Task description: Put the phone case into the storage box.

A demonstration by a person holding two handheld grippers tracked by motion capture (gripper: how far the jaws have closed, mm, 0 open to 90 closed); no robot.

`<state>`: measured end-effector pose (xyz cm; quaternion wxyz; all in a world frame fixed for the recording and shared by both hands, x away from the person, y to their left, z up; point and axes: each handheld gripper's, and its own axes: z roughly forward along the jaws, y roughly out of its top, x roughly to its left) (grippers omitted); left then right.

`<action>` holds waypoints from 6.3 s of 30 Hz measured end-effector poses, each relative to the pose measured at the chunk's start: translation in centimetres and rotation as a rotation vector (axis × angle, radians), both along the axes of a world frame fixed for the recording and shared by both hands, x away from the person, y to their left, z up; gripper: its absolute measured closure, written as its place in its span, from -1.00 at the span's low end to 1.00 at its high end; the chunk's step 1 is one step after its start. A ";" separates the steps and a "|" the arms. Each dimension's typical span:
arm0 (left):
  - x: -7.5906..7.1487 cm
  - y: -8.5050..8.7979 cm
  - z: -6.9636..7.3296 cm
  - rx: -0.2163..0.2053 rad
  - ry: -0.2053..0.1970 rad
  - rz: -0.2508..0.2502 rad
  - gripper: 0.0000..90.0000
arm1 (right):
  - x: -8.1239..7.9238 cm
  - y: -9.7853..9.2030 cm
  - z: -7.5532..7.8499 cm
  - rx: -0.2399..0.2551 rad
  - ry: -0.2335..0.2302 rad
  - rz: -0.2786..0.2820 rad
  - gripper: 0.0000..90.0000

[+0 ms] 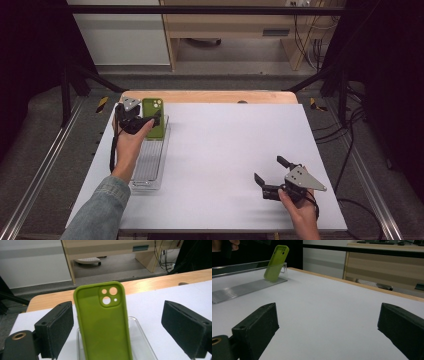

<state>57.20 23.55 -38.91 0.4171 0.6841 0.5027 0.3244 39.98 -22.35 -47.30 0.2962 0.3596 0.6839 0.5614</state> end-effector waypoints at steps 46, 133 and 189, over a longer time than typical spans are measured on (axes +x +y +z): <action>-3.1 -4.1 1.2 -0.119 -0.036 -0.219 -0.87 | 0.0 -0.2 0.1 -0.003 -0.006 -0.004 -0.93; -13.5 3.1 2.7 -0.161 -0.323 -0.331 -0.92 | -0.1 -0.3 0.1 -0.003 -0.004 -0.014 -0.93; -16.9 10.4 -2.3 -0.185 -0.418 -0.253 -0.92 | 0.0 -1.8 0.2 0.025 0.002 -0.064 -0.93</action>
